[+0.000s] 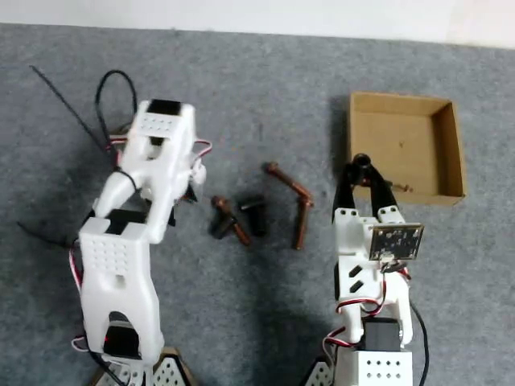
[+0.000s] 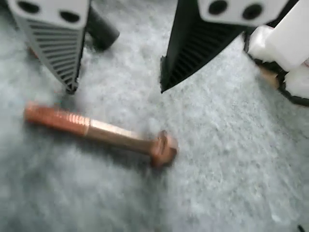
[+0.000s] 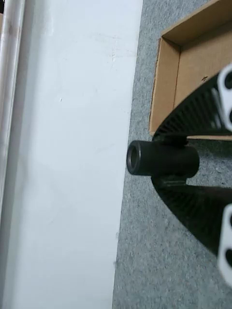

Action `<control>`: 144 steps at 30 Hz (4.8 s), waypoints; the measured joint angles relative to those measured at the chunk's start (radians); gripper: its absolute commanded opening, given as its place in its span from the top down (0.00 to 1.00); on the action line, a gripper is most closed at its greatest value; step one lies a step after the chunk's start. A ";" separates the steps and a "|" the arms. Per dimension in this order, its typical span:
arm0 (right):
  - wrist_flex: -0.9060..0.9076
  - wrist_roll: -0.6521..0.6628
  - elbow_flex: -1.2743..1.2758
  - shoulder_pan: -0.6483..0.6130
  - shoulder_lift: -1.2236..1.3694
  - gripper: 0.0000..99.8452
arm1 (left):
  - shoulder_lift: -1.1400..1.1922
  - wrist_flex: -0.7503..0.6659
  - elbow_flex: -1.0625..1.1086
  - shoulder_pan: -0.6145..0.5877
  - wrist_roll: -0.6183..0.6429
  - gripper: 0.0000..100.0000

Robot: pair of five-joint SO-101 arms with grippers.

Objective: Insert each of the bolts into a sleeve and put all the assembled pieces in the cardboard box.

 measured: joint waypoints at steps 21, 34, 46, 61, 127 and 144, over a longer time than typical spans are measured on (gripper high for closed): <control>0.000 0.000 0.000 -0.002 0.000 0.99 | 0.038 -0.201 0.017 -0.109 0.034 0.75; 0.009 0.000 0.000 -0.025 0.000 0.99 | 0.038 -0.204 0.015 -0.206 0.034 0.75; 0.009 0.000 0.000 -0.025 0.000 0.99 | 0.041 -0.114 0.023 -0.249 0.034 0.75; 0.009 0.000 0.000 -0.025 0.000 0.99 | 0.046 -0.143 -0.060 -0.238 -0.066 0.75; 0.009 0.000 0.000 -0.025 0.000 0.99 | -0.063 -0.173 -0.040 -0.150 -1.642 1.00; 0.009 0.000 0.000 -0.025 0.000 0.99 | -0.147 0.008 0.097 0.008 -2.368 1.00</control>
